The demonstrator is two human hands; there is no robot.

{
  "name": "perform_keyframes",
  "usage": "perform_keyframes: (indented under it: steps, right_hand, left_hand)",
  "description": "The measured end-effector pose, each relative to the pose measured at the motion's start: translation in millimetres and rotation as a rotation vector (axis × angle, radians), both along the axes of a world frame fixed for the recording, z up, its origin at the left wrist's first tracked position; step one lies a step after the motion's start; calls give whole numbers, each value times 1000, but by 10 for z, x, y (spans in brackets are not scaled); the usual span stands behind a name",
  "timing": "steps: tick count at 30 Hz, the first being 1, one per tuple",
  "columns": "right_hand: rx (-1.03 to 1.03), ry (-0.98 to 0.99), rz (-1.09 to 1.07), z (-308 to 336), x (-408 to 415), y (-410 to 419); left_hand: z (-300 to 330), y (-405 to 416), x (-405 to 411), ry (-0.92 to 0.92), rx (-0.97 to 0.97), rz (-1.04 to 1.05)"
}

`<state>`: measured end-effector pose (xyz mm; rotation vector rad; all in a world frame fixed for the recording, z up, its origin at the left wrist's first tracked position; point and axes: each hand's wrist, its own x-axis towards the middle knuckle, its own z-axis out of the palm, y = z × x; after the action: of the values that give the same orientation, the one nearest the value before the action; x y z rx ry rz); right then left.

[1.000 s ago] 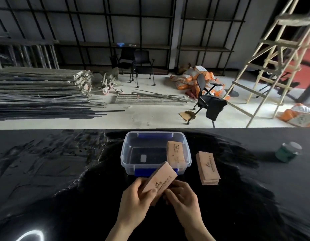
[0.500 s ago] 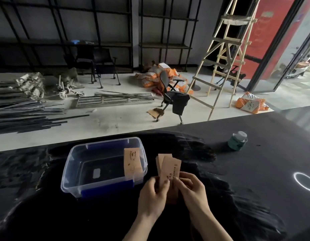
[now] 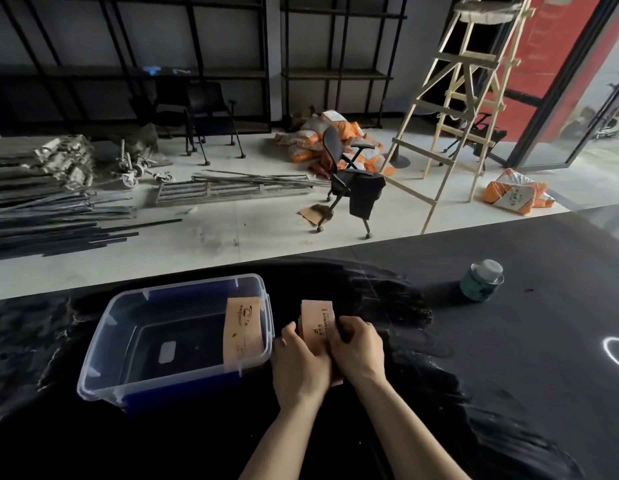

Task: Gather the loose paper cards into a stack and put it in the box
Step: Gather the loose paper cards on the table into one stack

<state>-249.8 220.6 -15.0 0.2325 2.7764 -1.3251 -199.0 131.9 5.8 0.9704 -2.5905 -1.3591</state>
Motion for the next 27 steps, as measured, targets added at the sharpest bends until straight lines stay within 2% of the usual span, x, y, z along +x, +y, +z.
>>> perform_keyframes:
  steps: [4,10,13,19,23,27]
  right_hand:
    - [-28,-169,50,26,-85,30]
    - [-5,-283,128,72,-101,72]
    - [-154,-234,46,78,1,119]
    - [-554,-177,-50,80,314,311]
    - [-698,-98,31,66,577,460]
    - [-711,-76,168,88,865,409]
  left_hand:
    - [-4,-16,-139,-95,32,28]
    - [-42,-97,-208,-128,167,-20]
    - [-53,-118,-205,-77,268,-40]
    - [-18,-46,-13,94,346,-135]
    - [66,-37,294,208,400,-218]
    - [177,-205,621,293,492,-306]
